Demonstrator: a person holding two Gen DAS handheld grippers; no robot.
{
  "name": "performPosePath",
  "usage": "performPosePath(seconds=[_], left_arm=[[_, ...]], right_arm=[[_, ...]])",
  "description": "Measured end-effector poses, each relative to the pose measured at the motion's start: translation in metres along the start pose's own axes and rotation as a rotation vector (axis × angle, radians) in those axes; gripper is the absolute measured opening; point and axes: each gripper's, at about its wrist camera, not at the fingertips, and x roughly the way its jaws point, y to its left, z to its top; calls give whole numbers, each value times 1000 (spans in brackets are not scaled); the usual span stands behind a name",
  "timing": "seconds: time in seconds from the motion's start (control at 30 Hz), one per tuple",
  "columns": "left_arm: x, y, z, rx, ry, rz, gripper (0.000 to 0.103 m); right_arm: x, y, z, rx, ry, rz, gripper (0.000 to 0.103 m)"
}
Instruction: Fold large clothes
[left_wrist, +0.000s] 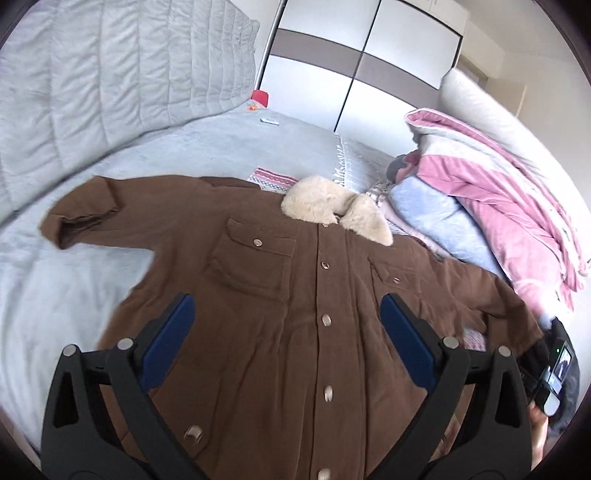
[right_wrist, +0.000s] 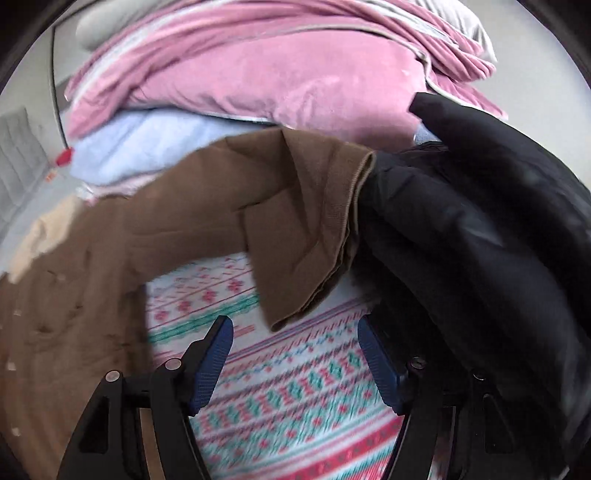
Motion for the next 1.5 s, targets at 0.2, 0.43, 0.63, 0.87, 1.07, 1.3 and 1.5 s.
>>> performPosePath(seconds=[0.2,0.43,0.63,0.87,1.07,1.3,1.5], left_arm=[[83,24,-28,-28,269,44,100],[95,44,-12,-134,293,-19,100],[106,60,-9,-193,332,-6,100],[102,79,-2,-257,325,-7,100],[102,84,1,-274,331,-28,100],[101,99,5,-315,329,-33,100],[99,119,8,-382,320,-33,100]], right_arm=[[46,3,15,-65,-1,-130,71],[14,25,29,-174,-177,-142,8],[-93,45,41,-125,-428,-11,7],[-85,56,74,-112,-336,69,7],[-140,126,145,-117,-370,258,6],[-172,268,152,-293,-306,478,6],[-130,404,74,-485,-168,531,6]])
